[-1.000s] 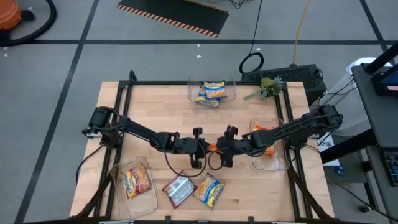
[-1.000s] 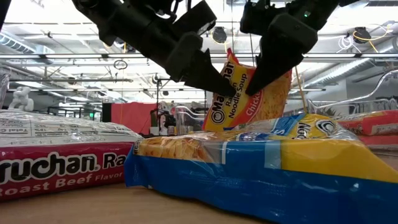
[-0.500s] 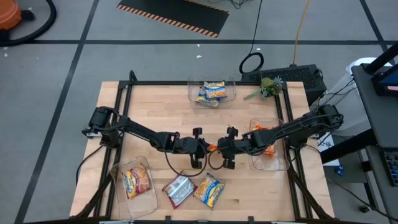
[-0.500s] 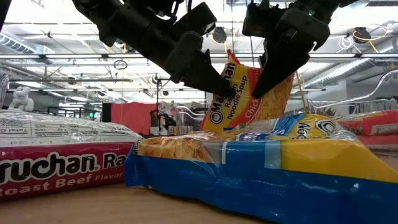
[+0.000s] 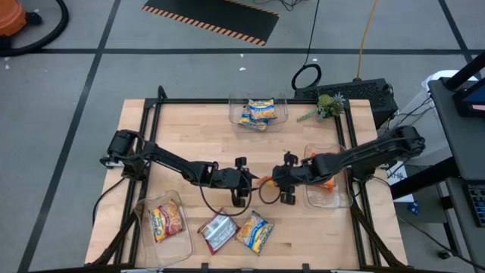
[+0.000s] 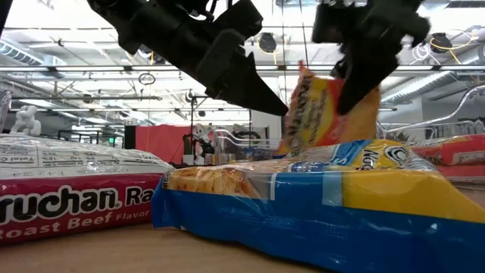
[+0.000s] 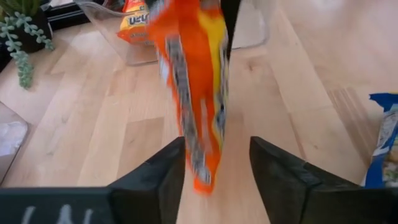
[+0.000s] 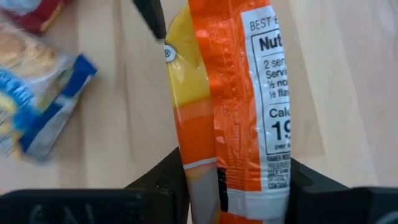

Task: Sort Maruchan noodles
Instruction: Put the orange noodle pack into the right transparent bin

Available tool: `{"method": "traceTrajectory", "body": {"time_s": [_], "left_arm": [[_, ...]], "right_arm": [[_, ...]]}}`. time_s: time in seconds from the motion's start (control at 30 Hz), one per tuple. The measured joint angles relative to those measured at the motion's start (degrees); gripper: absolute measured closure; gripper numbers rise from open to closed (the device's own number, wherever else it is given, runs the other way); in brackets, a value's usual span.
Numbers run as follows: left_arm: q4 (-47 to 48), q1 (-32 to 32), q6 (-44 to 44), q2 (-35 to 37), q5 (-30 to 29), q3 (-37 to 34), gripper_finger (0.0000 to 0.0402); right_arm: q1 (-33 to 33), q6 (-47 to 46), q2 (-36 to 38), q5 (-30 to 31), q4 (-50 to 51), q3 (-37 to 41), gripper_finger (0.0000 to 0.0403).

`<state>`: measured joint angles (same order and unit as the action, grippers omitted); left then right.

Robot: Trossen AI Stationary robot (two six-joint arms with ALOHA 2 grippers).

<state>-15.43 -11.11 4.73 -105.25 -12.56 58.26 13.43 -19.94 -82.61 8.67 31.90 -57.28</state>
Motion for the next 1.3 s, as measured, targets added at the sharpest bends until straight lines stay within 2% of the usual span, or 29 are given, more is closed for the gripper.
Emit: {"method": "traceTrajectory", "body": {"time_s": [0.23, 0.53, 0.9, 1.13, 1.3], "left_arm": [[-0.5, 0.0, -1.0, 0.0, -0.2, 0.0, 0.0195], [-1.2, -0.7, -1.1, 0.0, -0.4, 0.0, 0.0195], [-1.3, -0.8, -0.8, 0.0, -0.4, 0.0, 0.0195], [-1.3, -0.8, -0.8, 0.0, -0.4, 0.0, 0.0195], [-1.3, -0.8, -0.9, 0.0, -0.4, 0.0, 0.0195]], "right_arm": [[-0.5, -3.3, 8.6, -3.9, 5.6, 0.0, 0.0266], [-5.5, -5.9, 20.4, -22.7, 9.0, 0.0, 0.0270], [-12.7, -6.9, 30.2, -34.2, 29.8, 0.0, 0.0269], [-15.0, -9.4, 34.0, -33.7, 37.7, -0.1, 0.0269], [-15.0, -11.3, 34.5, -27.2, 44.3, -0.1, 0.0269]]}}
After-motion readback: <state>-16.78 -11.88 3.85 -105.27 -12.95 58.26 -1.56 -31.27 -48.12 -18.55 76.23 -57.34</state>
